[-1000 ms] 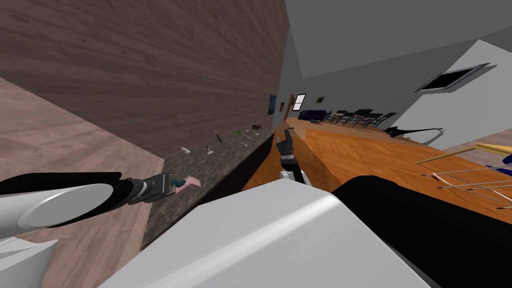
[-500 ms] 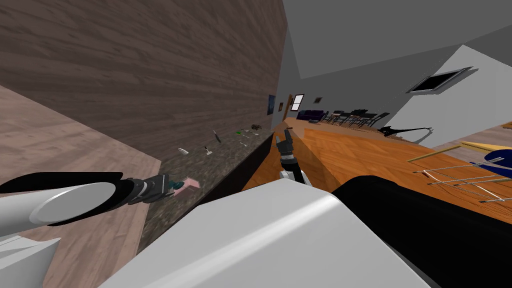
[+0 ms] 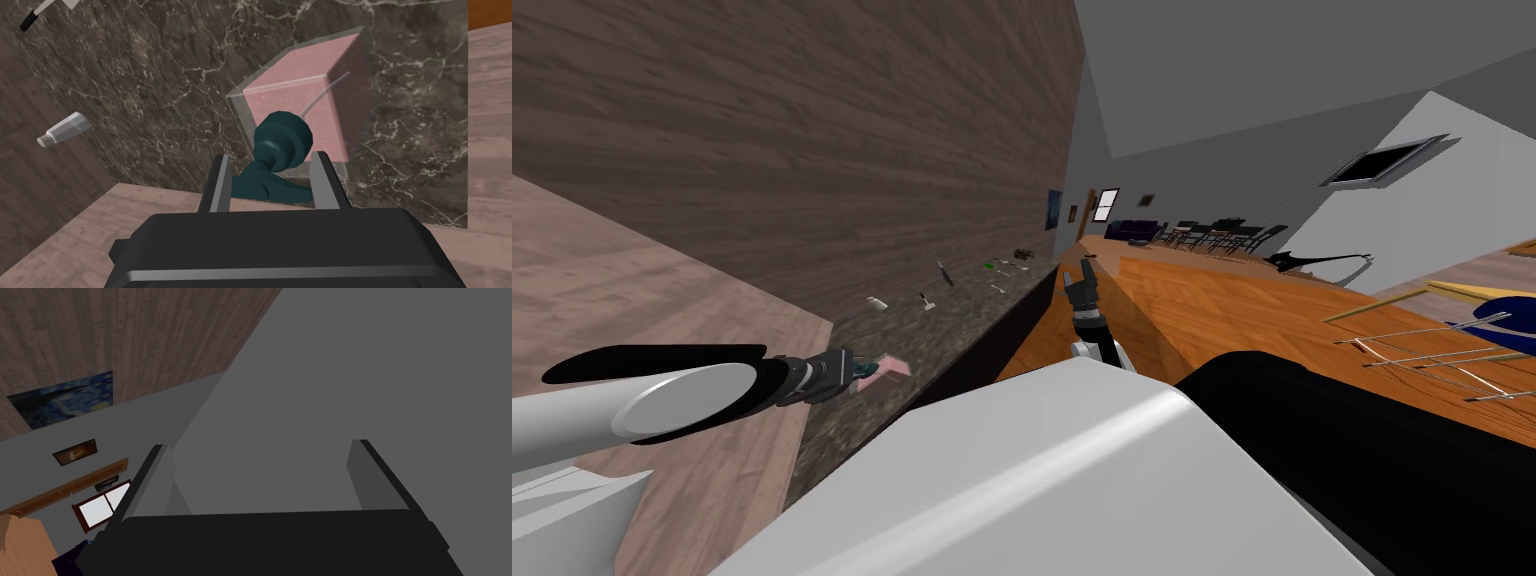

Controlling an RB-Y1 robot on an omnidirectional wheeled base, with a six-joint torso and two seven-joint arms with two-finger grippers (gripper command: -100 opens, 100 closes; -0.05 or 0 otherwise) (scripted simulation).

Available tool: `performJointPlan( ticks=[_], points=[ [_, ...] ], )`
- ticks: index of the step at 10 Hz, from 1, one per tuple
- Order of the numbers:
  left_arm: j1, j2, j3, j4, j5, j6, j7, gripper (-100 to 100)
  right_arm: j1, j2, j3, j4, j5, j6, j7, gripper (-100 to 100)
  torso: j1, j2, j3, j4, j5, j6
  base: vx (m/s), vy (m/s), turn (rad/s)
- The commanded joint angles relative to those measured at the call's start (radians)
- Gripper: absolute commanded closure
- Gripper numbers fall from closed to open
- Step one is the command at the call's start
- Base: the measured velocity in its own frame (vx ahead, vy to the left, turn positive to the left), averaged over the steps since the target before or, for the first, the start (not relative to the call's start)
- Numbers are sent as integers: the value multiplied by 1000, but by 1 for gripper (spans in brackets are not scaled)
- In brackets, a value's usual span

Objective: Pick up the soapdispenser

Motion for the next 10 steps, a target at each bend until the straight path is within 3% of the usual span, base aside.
performJointPlan(
  ticks=[1, 3, 4, 5, 8, 9, 10],
  points=[
    [0, 0, 0, 0, 0, 0, 0, 100, 0, 0, 0, 0, 0, 0, 0, 0, 0, 0, 0, 0, 0, 0, 0, 0, 0],
    [0, 0, 0, 0, 0, -1, 0, 100, 0, 0, 0, 0, 0, 0, 0, 0, 0, 0, 0, 0, 0, 0, 0, 0, 0],
    [-1, 0, 0, -1, 0, -1, -1, 0, 0, 0, 0, 0, 0, 0, 0, 0, 0, -1, 0, 0, 0, 0, 0, 0, 0],
    [-3, 7, 18, -27, 22, 34, 15, 100, 0, 0, 0, 0, 0, 0, 0, 0, 0, -1, -1, 0, 0, -1, 8, 10, 43],
    [-6, 14, 39, -63, 49, 75, 34, 100, 0, 0, 0, 0, 0, 0, 0, 0, 1, -1, -1, -1, 0, -1, 8, 12, 19],
    [-3, 12, 35, -52, 42, 60, 25, 100, 0, 0, 0, 0, 0, 0, 0, 0, 1, -1, -1, -1, 0, -1, 0, 0, 0],
    [-3, 12, 37, -54, 43, 63, 26, 0, 0, 0, 0, 0, 0, 0, 0, 0, 1, -1, -1, -1, 0, -1, 0, 0, 0]
  ],
)
